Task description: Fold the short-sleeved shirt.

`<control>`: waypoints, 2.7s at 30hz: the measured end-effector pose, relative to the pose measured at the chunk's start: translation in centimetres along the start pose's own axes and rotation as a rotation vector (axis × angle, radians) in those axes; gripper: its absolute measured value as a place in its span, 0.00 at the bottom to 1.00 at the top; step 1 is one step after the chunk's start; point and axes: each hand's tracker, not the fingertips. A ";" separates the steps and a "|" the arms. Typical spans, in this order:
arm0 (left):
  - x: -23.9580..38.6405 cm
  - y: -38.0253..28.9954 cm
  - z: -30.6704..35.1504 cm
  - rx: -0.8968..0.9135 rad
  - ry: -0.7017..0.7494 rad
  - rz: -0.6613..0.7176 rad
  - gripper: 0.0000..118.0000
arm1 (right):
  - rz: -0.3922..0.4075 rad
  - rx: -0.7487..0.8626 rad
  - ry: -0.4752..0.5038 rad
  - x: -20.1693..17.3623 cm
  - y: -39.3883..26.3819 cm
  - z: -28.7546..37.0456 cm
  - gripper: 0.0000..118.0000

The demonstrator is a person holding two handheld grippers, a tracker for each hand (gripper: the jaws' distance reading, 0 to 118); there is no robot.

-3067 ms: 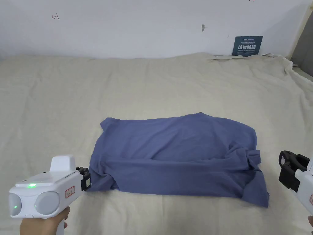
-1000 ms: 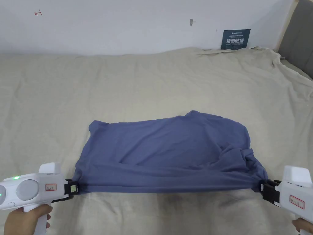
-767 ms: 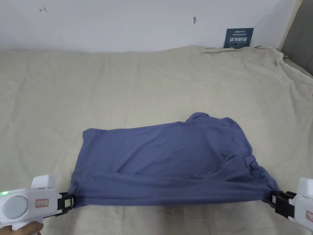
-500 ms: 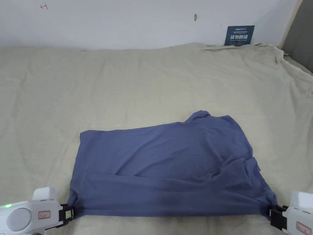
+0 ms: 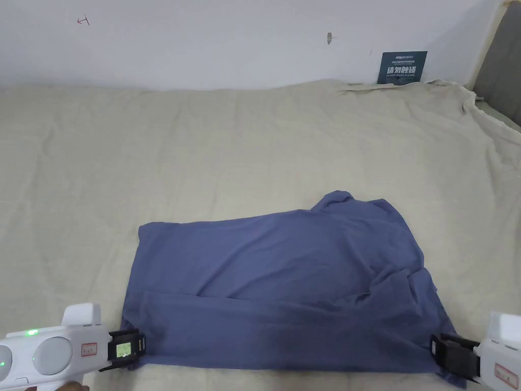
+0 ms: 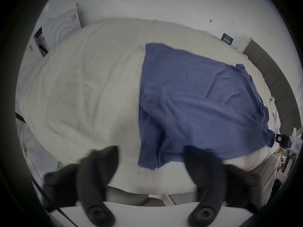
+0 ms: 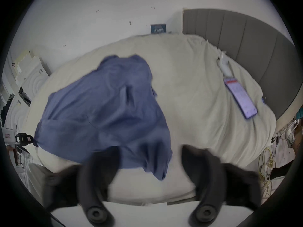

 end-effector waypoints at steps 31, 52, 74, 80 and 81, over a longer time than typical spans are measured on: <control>5.5 8.0 3.2 0.386 -0.083 -0.054 0.00 | 0.078 0.450 0.049 -6.6 8.4 5.4 0.00; 3.2 24.3 -15.5 0.026 0.026 -0.036 0.84 | 0.020 0.349 0.022 -6.8 12.5 -2.7 0.00; 4.6 22.6 -11.6 0.107 -0.056 -0.161 0.01 | 0.079 0.172 0.040 -5.0 23.2 -14.9 0.29; 5.0 22.4 -10.0 0.128 -0.071 -0.164 0.01 | 0.108 0.030 0.008 -4.9 26.2 -22.4 0.87; 5.1 22.4 -10.0 0.127 -0.071 -0.168 0.01 | 0.120 0.013 -0.005 -5.0 26.3 -23.4 0.87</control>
